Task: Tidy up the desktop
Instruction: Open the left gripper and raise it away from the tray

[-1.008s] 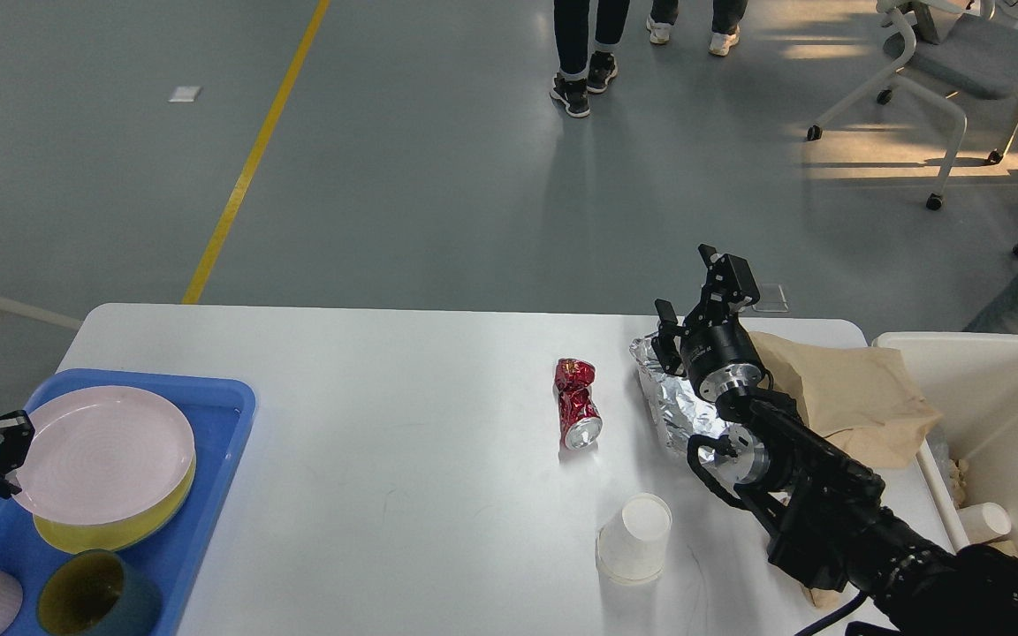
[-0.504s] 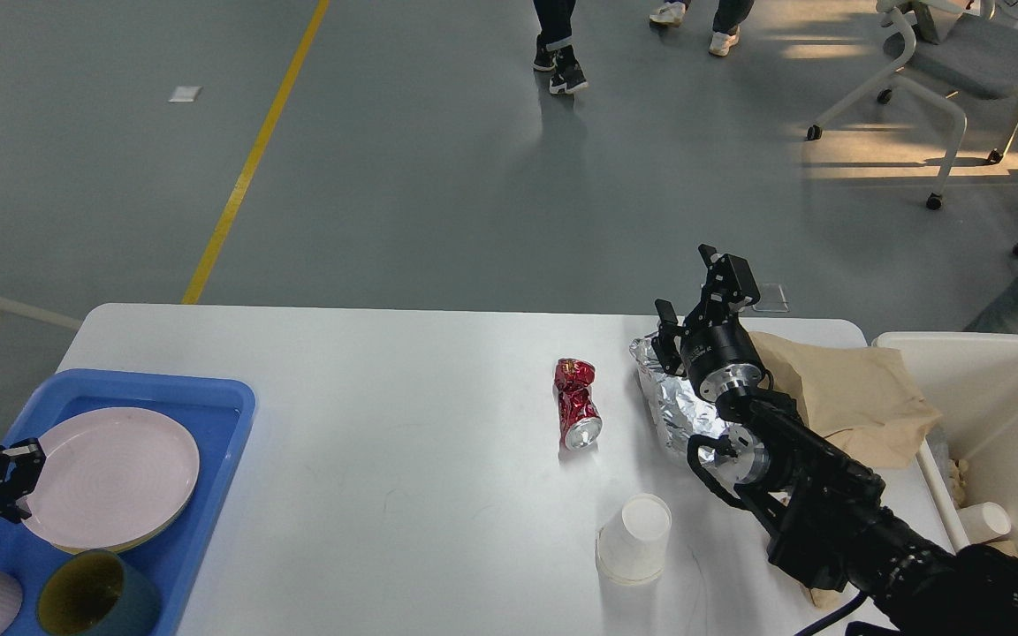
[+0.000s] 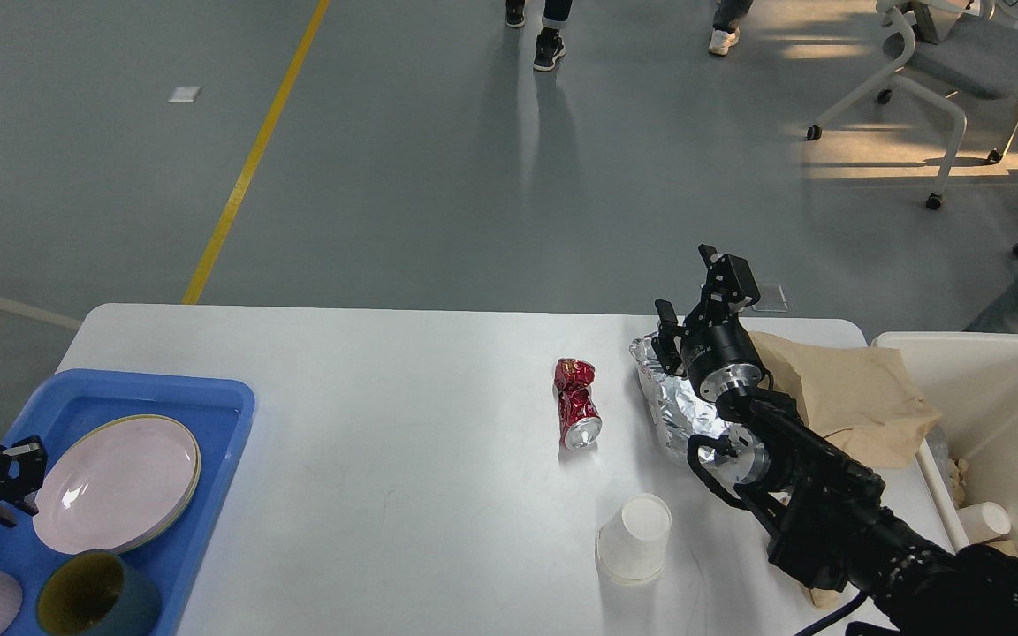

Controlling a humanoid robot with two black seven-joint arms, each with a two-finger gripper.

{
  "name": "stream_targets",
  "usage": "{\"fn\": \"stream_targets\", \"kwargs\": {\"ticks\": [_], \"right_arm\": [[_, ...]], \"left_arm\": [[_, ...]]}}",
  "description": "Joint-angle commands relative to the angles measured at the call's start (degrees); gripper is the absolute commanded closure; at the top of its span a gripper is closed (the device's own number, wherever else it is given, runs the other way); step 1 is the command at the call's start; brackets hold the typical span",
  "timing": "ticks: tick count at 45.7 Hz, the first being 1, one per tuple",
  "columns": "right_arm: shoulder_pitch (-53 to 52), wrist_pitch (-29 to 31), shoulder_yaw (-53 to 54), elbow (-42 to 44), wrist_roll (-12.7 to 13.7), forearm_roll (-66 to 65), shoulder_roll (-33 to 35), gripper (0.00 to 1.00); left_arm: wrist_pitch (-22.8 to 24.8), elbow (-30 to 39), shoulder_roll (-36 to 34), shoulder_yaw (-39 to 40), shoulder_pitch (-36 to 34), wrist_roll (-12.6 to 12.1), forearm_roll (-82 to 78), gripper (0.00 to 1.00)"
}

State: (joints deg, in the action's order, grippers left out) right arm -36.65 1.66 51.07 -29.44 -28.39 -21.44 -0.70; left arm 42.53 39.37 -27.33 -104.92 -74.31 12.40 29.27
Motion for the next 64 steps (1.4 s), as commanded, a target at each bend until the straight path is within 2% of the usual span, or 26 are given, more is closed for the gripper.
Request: {"fn": "stream_targets", "kwargs": {"ticks": [1,9,12,16,19,22,27,34,43,50,56,64], "right_arm": [[0.00,-0.08,0.00,0.00,0.00,0.00,0.00,0.00],[0.00,0.01,0.00,0.00,0.00,0.00,0.00,0.00],[0.00,0.01,0.00,0.00,0.00,0.00,0.00,0.00],[0.00,-0.08,0.00,0.00,0.00,0.00,0.00,0.00],[0.00,0.01,0.00,0.00,0.00,0.00,0.00,0.00],[0.00,0.01,0.00,0.00,0.00,0.00,0.00,0.00],[0.00,0.01,0.00,0.00,0.00,0.00,0.00,0.00],[0.00,0.01,0.00,0.00,0.00,0.00,0.00,0.00],[0.00,0.01,0.00,0.00,0.00,0.00,0.00,0.00],[0.00,0.01,0.00,0.00,0.00,0.00,0.00,0.00],[0.00,0.01,0.00,0.00,0.00,0.00,0.00,0.00],[0.00,0.01,0.00,0.00,0.00,0.00,0.00,0.00]], "left_arm": [[0.01,0.01,0.00,-0.02,-0.13,-0.01,0.00,0.59],[0.01,0.01,-0.18,-0.02,-0.75,-0.01,0.00,0.42],[0.45,0.10,-0.35,0.07,-1.27,-0.01,0.00,0.31],[1.15,0.53,-0.35,0.07,-3.64,0.08,-0.09,0.11],[2.21,0.80,-0.27,0.07,-5.92,-0.01,-0.27,0.05],[4.66,1.15,-0.27,0.07,-8.82,-0.10,-0.35,0.04],[12.22,1.24,0.00,0.07,-13.40,-0.53,-0.62,0.04],[12.47,1.24,0.26,1.38,-18.58,-0.53,-0.71,0.04],[12.47,0.89,4.48,9.11,-19.38,-0.27,-1.32,0.04],[12.47,-1.83,4.48,20.61,-21.49,-0.18,-1.06,0.04],[12.47,-7.19,4.22,33.36,-21.31,-0.45,-0.97,0.04],[5.38,-11.85,3.78,47.60,-21.05,-0.45,-0.71,0.04]]}}
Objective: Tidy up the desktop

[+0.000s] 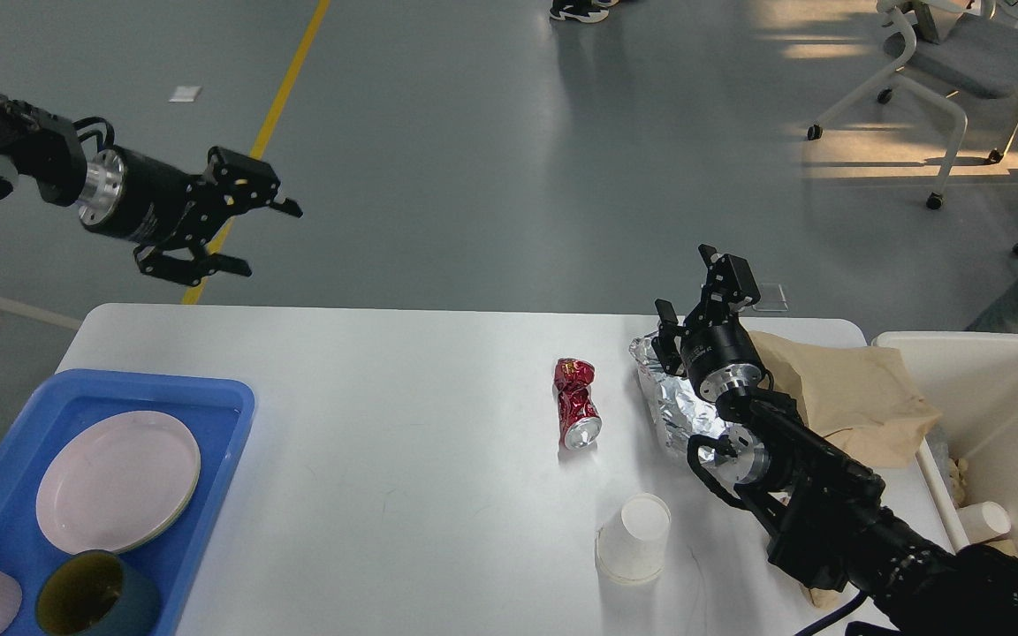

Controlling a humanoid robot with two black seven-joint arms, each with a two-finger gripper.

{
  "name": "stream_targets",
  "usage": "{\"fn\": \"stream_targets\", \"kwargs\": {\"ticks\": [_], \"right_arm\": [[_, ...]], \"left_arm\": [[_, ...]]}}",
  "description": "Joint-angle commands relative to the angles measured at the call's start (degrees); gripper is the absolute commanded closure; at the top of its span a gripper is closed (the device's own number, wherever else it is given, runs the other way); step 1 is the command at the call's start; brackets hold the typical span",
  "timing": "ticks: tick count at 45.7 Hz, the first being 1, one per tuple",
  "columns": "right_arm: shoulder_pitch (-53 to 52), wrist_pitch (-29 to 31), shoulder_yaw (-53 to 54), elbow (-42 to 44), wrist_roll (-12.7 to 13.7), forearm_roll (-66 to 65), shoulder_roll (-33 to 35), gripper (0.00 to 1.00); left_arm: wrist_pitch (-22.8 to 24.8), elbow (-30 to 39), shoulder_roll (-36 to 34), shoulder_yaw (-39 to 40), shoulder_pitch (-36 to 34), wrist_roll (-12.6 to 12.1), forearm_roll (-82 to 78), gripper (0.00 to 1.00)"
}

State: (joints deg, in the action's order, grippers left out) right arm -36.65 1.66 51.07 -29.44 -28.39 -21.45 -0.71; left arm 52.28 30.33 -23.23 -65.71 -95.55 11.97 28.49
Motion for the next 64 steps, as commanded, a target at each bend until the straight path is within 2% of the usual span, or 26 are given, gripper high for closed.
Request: {"fn": "stream_targets", "kwargs": {"ticks": [1,6,13,19,23,37,48,64], "right_arm": [[0.00,-0.08,0.00,0.00,0.00,0.00,0.00,0.00],[0.00,0.01,0.00,0.00,0.00,0.00,0.00,0.00],[0.00,-0.08,0.00,0.00,0.00,0.00,0.00,0.00],[0.00,0.01,0.00,0.00,0.00,0.00,0.00,0.00],[0.00,0.01,0.00,0.00,0.00,0.00,0.00,0.00],[0.00,0.01,0.00,0.00,0.00,0.00,0.00,0.00],[0.00,0.01,0.00,0.00,0.00,0.00,0.00,0.00],[0.00,0.00,0.00,0.00,0.00,0.00,0.00,0.00]], "left_arm": [[-5.34,-3.60,-0.33,9.71,0.19,-0.02,0.08,0.04],[-8.69,-8.87,-0.41,16.39,1.41,0.07,0.08,0.04],[-8.95,-16.87,-0.76,31.41,8.00,0.33,-0.19,0.04],[-8.60,-18.29,-1.55,46.88,13.36,0.77,-0.45,0.04],[-8.25,-18.29,-2.96,53.92,16.00,0.51,-0.80,0.04],[-10.01,-18.29,-0.68,54.11,17.06,-0.90,-7.74,0.04],[-15.98,-18.29,2.39,54.02,15.83,-0.90,-8.27,0.04],[-16.51,-18.37,3.01,54.37,17.59,-0.90,-8.10,0.04]]}}
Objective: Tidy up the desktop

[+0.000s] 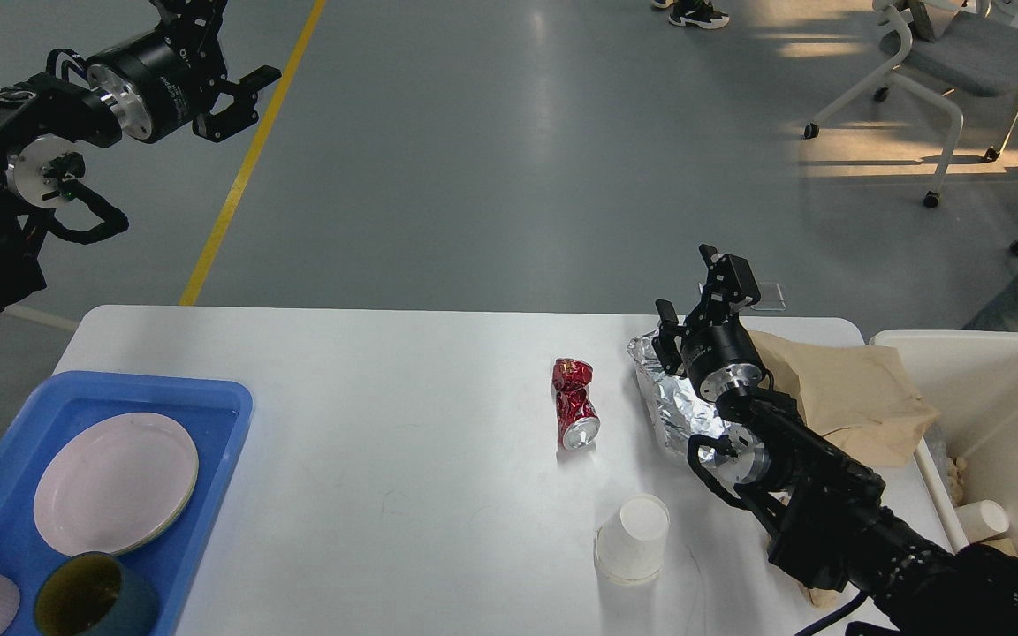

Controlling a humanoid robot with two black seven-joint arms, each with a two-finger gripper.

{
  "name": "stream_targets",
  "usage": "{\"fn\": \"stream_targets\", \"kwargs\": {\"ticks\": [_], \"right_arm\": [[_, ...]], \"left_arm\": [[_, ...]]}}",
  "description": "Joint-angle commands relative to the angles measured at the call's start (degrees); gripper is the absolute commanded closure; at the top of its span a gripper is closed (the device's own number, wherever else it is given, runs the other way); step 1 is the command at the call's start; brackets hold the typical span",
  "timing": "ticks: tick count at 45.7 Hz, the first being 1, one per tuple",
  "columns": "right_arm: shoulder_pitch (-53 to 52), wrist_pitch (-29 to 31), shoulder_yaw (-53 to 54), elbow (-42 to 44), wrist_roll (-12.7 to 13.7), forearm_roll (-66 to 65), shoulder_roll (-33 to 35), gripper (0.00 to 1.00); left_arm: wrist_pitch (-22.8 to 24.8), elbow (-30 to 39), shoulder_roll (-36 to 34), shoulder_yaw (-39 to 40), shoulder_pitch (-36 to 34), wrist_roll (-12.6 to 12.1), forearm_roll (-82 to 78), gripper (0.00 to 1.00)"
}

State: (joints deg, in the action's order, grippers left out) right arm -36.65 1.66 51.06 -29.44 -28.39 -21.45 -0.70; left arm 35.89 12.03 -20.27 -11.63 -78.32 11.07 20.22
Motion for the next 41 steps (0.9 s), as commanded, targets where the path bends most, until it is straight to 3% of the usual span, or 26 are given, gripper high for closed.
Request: {"fn": "stream_targets", "kwargs": {"ticks": [1,9,18,31,41], "right_arm": [[0.00,0.01,0.00,0.00,0.00,0.00,0.00,0.00],[0.00,0.01,0.00,0.00,0.00,0.00,-0.09,0.00],[0.00,0.01,0.00,0.00,0.00,0.00,0.00,0.00],[0.00,0.01,0.00,0.00,0.00,0.00,0.00,0.00],[0.00,0.01,0.00,0.00,0.00,0.00,0.00,0.00]], "left_arm": [[-0.29,-0.08,0.06,0.47,0.54,0.00,0.26,0.04],[-5.47,-0.08,0.41,3.19,3.35,0.00,0.79,0.04],[-9.87,-0.08,0.93,13.89,7.21,0.00,0.88,0.04],[-10.23,-0.08,5.94,31.57,16.79,0.09,0.88,0.04],[-10.23,-0.08,7.79,36.50,23.56,0.00,1.05,0.04]]}}
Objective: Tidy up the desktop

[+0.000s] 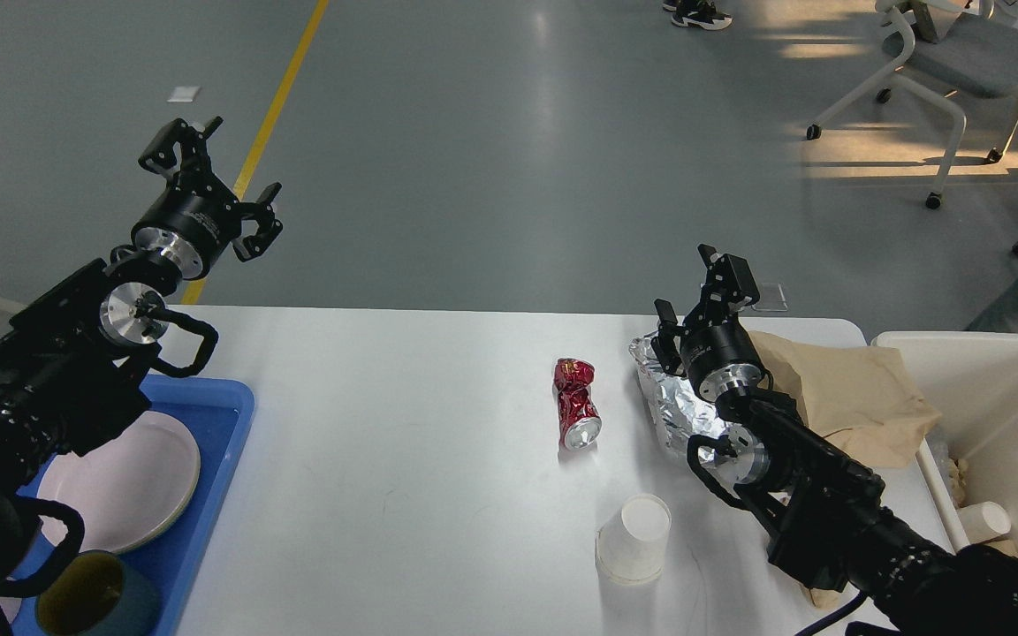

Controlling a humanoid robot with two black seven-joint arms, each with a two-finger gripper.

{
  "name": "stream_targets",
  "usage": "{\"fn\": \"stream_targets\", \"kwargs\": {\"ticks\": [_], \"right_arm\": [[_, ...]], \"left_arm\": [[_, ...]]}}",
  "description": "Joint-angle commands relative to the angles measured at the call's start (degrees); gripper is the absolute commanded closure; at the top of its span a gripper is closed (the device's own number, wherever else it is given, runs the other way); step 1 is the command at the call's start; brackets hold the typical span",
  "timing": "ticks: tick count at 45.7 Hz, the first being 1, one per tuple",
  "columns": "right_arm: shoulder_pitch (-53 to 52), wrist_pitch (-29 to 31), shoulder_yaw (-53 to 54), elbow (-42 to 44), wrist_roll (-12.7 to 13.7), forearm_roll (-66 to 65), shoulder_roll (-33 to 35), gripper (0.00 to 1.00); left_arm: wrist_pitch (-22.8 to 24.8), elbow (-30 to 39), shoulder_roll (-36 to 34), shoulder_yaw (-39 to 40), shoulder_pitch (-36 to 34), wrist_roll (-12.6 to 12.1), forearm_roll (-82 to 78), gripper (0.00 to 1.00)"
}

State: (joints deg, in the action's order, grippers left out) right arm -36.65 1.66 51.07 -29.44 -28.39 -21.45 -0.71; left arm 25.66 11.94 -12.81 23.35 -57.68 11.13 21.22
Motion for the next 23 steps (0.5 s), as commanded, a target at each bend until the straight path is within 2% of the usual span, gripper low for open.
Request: {"fn": "stream_targets", "kwargs": {"ticks": [1,10,16,18,23], "right_arm": [[0.00,0.01,0.00,0.00,0.00,0.00,0.00,0.00],[0.00,0.01,0.00,0.00,0.00,0.00,0.00,0.00],[0.00,-0.08,0.00,0.00,0.00,0.00,0.00,0.00],[0.00,0.01,0.00,0.00,0.00,0.00,0.00,0.00],[0.00,0.01,0.00,0.00,0.00,0.00,0.00,0.00]], "left_arm": [[0.00,0.01,0.33,1.70,3.45,0.03,0.13,0.03],[-0.09,0.01,0.24,1.88,5.56,0.03,0.13,0.04],[-1.84,0.01,0.94,4.33,7.67,0.03,0.05,0.04],[-1.14,0.01,0.86,5.48,8.99,1.08,0.05,0.04],[-0.70,0.01,0.86,7.41,10.05,1.70,-0.04,0.04]]}}
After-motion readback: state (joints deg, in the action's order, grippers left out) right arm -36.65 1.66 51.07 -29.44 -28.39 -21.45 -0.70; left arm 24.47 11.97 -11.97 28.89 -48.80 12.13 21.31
